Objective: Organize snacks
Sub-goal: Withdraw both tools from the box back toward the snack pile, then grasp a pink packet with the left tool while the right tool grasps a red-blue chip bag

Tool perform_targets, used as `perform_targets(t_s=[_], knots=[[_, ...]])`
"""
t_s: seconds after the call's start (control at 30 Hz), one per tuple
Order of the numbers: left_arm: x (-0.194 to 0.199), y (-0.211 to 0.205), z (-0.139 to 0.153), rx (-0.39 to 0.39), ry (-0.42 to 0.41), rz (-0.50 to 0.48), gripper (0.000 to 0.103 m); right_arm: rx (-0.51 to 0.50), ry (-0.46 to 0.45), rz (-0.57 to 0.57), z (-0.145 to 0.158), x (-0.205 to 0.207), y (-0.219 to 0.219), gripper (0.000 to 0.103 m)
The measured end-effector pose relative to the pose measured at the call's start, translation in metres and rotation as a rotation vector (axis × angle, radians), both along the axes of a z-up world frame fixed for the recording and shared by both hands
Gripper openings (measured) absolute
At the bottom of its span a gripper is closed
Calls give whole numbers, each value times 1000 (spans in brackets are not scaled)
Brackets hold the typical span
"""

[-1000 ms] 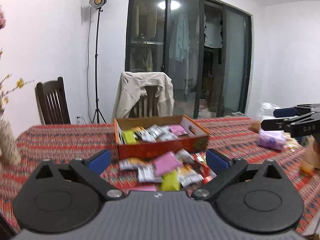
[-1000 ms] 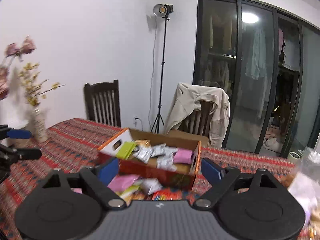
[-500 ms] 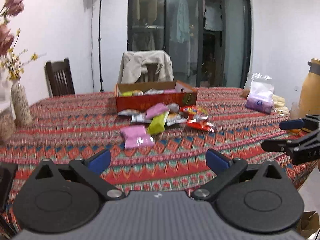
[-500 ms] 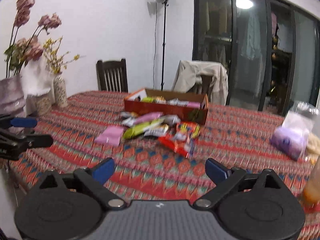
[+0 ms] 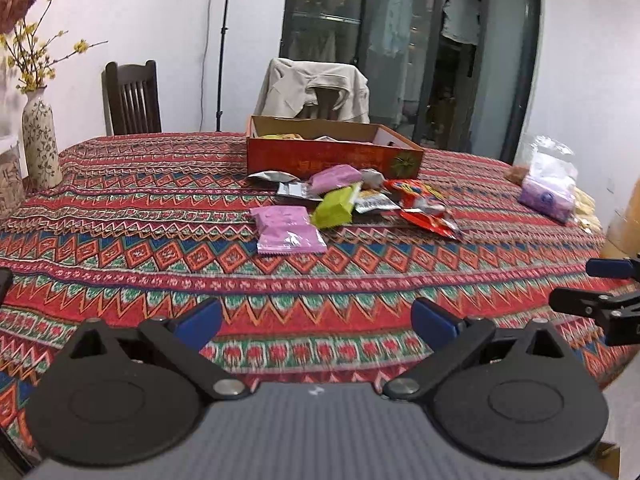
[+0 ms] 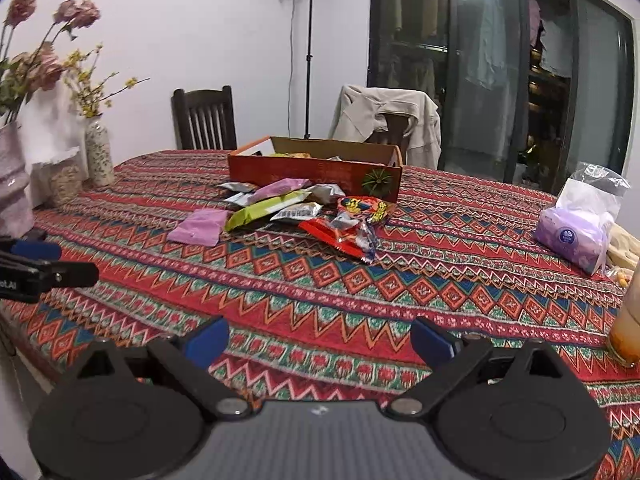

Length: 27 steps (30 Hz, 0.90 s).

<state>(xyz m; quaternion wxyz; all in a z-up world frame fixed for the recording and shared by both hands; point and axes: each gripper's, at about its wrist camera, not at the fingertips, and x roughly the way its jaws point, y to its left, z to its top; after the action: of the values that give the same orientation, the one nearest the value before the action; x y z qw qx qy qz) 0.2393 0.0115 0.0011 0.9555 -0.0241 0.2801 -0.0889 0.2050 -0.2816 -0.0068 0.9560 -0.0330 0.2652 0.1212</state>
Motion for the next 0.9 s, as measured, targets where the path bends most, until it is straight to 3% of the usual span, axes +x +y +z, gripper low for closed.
perform_targets(t_s=[0.23,0.5,0.6,0.7,0.8,0.83,0.9], knots=[[67,2,-8,-16,21,35,102,16,2,-38,3,52,2,98],[169,5,-26,-16,55,112,90,76,29,-88,-6,118,2,98],[195,10,-33,-58,85,113,90,69,31,-96,-10,149,6,97],[204,9,-41,-70,97,99,89,81,27,-102,-13,186,10,97],[208,8,-50,-48,101,99,79,89,36,-110,-18,212,14,96],[207,7,-50,-31,95,99,70,107,50,-127,-24,235,15,96],[203,5,-50,-18,81,89,67,124,62,-138,-33,254,16,93]])
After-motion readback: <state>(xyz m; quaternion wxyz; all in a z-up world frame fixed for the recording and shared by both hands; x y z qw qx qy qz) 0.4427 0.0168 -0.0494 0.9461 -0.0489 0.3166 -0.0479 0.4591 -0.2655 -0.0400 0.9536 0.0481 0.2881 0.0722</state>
